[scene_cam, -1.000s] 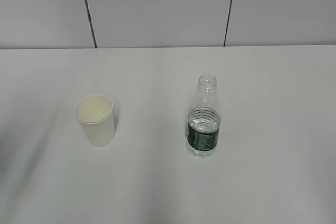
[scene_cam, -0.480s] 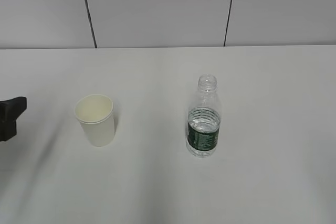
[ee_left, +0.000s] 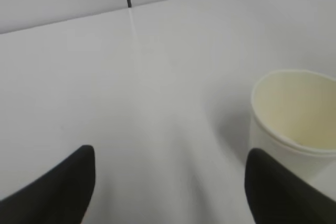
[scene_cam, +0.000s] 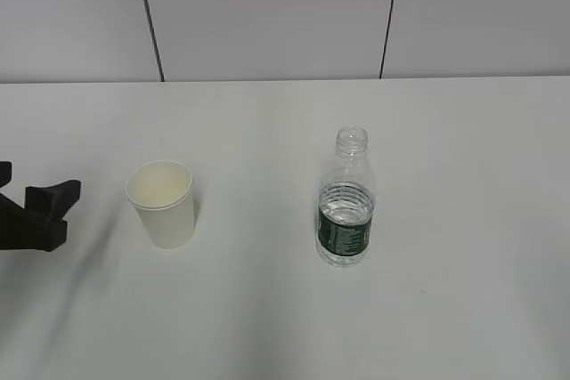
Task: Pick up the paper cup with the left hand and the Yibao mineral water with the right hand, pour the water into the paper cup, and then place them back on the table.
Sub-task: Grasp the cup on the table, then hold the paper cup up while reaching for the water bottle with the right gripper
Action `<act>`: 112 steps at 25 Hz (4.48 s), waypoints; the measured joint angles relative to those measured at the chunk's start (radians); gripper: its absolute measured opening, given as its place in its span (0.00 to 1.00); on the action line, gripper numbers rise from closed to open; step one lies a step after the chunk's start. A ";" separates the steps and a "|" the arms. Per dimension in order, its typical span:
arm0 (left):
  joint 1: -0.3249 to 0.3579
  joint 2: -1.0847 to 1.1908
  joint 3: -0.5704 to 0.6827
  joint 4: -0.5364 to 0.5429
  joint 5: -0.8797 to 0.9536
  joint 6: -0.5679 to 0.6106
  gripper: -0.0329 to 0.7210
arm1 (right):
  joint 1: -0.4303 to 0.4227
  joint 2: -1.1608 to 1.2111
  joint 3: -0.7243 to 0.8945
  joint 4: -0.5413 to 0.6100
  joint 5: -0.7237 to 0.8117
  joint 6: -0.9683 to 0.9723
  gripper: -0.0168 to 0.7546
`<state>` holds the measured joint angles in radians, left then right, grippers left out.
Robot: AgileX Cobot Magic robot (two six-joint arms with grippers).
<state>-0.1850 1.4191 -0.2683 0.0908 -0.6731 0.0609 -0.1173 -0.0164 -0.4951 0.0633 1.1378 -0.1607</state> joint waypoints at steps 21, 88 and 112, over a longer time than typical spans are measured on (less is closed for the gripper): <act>0.000 0.128 0.089 0.293 -0.189 -0.118 0.80 | 0.000 0.000 0.000 0.000 0.000 0.000 0.79; 0.000 0.693 -0.282 0.483 -0.471 -0.070 0.71 | 0.000 0.000 0.000 0.000 0.000 0.000 0.79; 0.000 0.693 -0.282 0.614 -0.471 -0.096 0.67 | 0.000 0.000 0.000 0.000 0.000 0.000 0.79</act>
<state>-0.1850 2.1125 -0.5505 0.7052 -1.1445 -0.0355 -0.1173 -0.0164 -0.4951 0.0633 1.1378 -0.1607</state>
